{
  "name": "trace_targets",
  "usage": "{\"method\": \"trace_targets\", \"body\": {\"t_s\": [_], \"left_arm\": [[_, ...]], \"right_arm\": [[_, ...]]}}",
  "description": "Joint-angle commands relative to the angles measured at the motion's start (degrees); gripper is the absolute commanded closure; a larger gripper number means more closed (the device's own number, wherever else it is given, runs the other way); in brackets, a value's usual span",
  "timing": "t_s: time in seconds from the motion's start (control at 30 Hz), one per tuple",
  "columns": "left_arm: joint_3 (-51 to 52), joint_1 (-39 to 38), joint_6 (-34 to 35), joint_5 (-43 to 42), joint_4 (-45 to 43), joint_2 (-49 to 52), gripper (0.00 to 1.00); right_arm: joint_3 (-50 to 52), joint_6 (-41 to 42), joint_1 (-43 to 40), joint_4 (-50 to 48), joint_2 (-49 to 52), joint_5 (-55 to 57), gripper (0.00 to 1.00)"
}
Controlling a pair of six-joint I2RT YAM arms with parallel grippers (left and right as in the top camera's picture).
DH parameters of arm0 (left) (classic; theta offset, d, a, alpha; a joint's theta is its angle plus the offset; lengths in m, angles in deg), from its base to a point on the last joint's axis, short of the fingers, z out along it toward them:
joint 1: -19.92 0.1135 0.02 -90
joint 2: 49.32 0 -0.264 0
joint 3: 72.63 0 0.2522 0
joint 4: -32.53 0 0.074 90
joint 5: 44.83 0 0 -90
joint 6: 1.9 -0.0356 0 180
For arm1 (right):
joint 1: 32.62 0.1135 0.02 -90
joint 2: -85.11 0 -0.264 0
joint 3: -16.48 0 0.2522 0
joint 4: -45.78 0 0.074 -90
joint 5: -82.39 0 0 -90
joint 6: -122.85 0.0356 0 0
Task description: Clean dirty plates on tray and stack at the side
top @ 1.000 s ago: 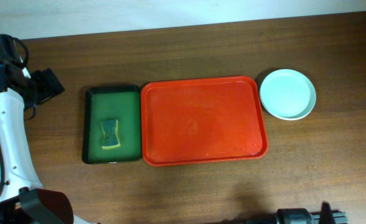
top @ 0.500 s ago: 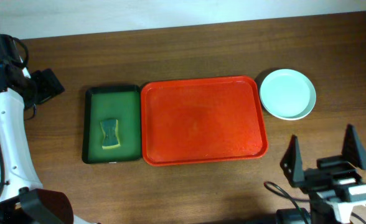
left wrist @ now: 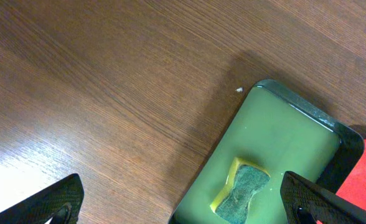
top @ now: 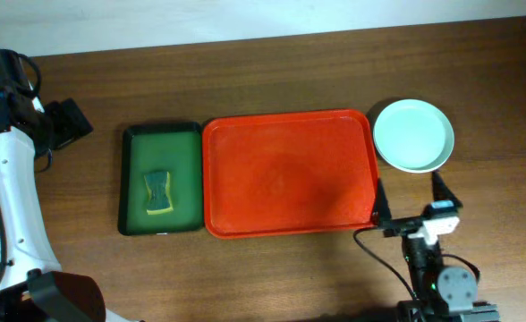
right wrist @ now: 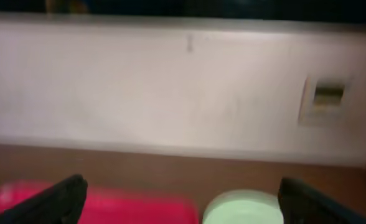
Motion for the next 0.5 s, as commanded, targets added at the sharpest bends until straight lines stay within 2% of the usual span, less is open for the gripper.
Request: {"method": "trace_targets", "body": {"t_s": [0.0, 0.47], "left_arm": [[-0.3, -0.1, 0.7, -0.4, 0.1, -0.1, 0.01], [-0.3, -0.1, 0.7, -0.4, 0.1, -0.1, 0.01]], "right_arm": [[0.3, 0.6, 0.5, 9.5, -0.3, 0.7, 0.02], [0.3, 0.6, 0.5, 10.7, -0.2, 0.7, 0.02]]}}
